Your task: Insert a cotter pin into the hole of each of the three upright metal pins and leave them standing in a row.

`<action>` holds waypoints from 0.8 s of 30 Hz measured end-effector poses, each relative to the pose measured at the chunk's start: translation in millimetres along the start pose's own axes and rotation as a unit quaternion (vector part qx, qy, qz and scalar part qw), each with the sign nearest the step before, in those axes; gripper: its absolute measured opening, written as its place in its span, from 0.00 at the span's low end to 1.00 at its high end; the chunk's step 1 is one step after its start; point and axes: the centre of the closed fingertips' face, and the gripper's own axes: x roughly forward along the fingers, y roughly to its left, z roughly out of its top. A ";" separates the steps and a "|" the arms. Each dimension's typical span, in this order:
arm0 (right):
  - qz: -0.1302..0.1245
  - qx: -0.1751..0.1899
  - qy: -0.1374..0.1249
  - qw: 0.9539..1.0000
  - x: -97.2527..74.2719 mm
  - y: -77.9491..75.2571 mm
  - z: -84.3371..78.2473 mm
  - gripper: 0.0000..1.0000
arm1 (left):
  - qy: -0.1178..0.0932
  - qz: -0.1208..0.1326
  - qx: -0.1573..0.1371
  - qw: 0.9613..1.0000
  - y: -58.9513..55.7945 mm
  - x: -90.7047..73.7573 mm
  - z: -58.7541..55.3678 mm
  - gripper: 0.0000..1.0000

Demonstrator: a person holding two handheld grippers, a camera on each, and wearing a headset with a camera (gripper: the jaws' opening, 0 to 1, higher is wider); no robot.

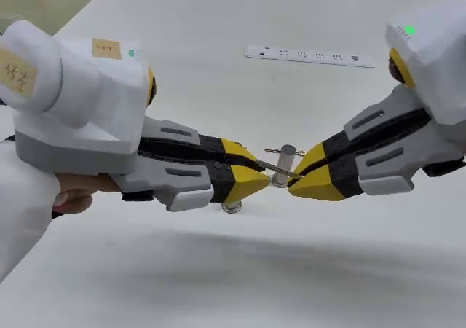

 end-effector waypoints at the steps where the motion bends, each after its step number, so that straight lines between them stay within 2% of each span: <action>1: 0.001 0.000 0.006 1.000 1.1 -1.2 -2.6 0.00 | -0.003 0.007 0.003 1.000 3.1 -1.1 -0.1 0.18; 2: 0.001 0.000 0.006 1.000 1.6 -1.7 -2.9 0.00 | -0.004 0.013 0.001 1.000 6.4 -1.5 -1.1 0.23; 4: 0.000 0.002 0.014 1.000 4.1 -6.3 -6.9 0.00 | 0.000 0.016 0.001 1.000 5.9 -0.5 -2.7 0.32; 6: 0.001 0.000 0.027 1.000 6.8 -9.0 -11.9 0.00 | 0.005 0.023 -0.002 1.000 10.9 -0.9 -6.8 0.35; 9: 0.002 -0.002 0.043 0.999 11.7 -12.9 -18.5 0.00 | 0.012 0.036 -0.004 0.999 19.4 -1.8 -12.9 0.35; 14: 0.003 -0.005 0.057 0.998 16.6 -19.0 -24.8 0.00 | 0.017 0.041 -0.011 0.999 28.6 -2.1 -20.4 0.34; 24: 0.001 -0.004 0.076 0.997 24.2 -31.1 -31.5 0.00 | 0.043 0.040 -0.014 0.998 37.9 4.5 -38.1 0.30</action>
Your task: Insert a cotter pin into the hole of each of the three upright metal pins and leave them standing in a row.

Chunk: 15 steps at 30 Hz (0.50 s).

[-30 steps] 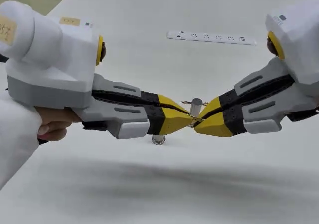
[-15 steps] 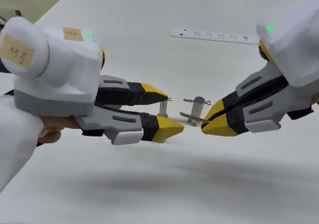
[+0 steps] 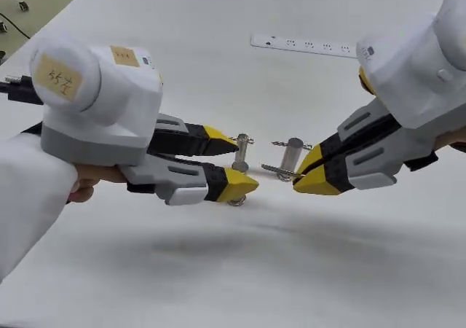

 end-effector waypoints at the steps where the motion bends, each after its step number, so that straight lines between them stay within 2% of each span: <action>1: 0.000 0.001 0.002 1.000 0.8 -0.9 -0.8 0.00 | 0.002 0.000 -0.002 1.000 0.8 1.0 -1.2 0.29; 7: 0.001 0.006 0.013 1.000 5.7 -5.1 -7.0 0.00 | 0.011 -0.003 -0.011 1.000 4.7 6.8 -8.7 0.26; 15: 0.005 0.011 0.019 1.000 12.3 -7.4 -8.3 0.00 | 0.017 -0.001 -0.014 1.000 9.5 10.0 -13.0 0.22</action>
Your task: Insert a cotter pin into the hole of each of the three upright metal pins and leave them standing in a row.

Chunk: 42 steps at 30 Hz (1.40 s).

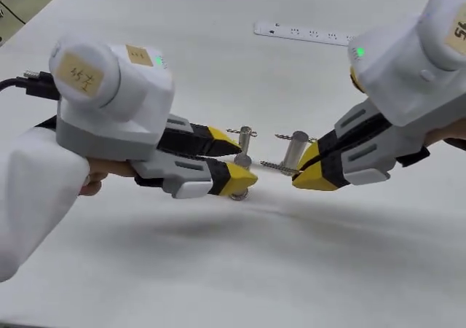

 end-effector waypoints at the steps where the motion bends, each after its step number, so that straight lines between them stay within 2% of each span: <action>1: 0.001 0.000 0.001 1.000 1.2 -0.4 0.0 0.00 | 0.001 -0.004 -0.001 1.000 -1.1 0.1 -0.4 0.22; 10: 0.000 -0.001 0.004 1.000 4.2 -1.8 -0.2 0.00 | -0.002 0.003 -0.013 1.000 3.2 -0.4 0.4 0.10; 15: -0.004 -0.004 0.006 1.000 4.8 -4.1 0.0 0.00 | 0.001 0.000 -0.019 1.000 2.6 -0.6 0.5 0.10; 25: -0.020 -0.009 0.032 0.999 12.4 -10.8 -5.0 0.00 | 0.003 0.001 -0.016 1.000 2.0 -0.8 0.9 0.10; 30: -0.019 -0.012 0.040 0.999 17.1 -11.5 -7.5 0.00 | 0.005 0.001 -0.014 1.000 1.9 -0.9 0.7 0.10; 42: -0.022 -0.016 0.038 0.999 17.2 -14.8 -4.8 0.00 | 0.007 0.001 -0.012 1.000 1.7 -0.6 0.0 0.10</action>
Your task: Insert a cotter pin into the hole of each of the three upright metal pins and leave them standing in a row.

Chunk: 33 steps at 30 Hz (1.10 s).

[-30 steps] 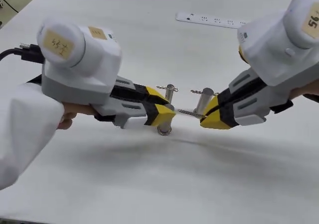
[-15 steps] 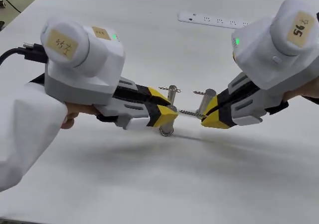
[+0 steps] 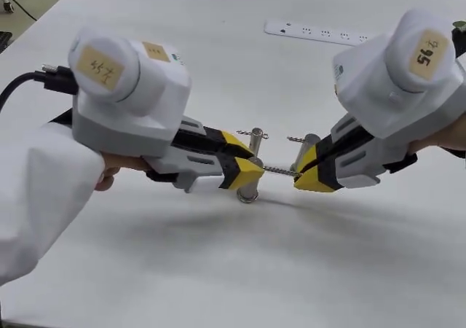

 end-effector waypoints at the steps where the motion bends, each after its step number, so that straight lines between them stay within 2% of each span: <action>1: -0.001 -0.001 -0.001 1.000 -0.4 0.1 0.9 0.00 | 0.000 0.000 0.000 1.000 -0.1 0.0 -0.1 0.10; 6: 0.000 -0.002 -0.003 1.000 1.2 1.0 2.8 0.00 | 0.001 0.000 0.000 1.000 -0.6 0.4 -0.2 0.10; 22: 0.002 0.002 -0.029 1.000 13.7 -2.1 28.6 0.00 | 0.007 0.001 0.003 1.000 -0.5 1.2 0.4 0.10; 33: 0.015 0.019 -0.040 0.999 15.4 1.4 33.3 0.00 | 0.010 -0.002 0.002 1.000 -1.6 1.0 0.3 0.10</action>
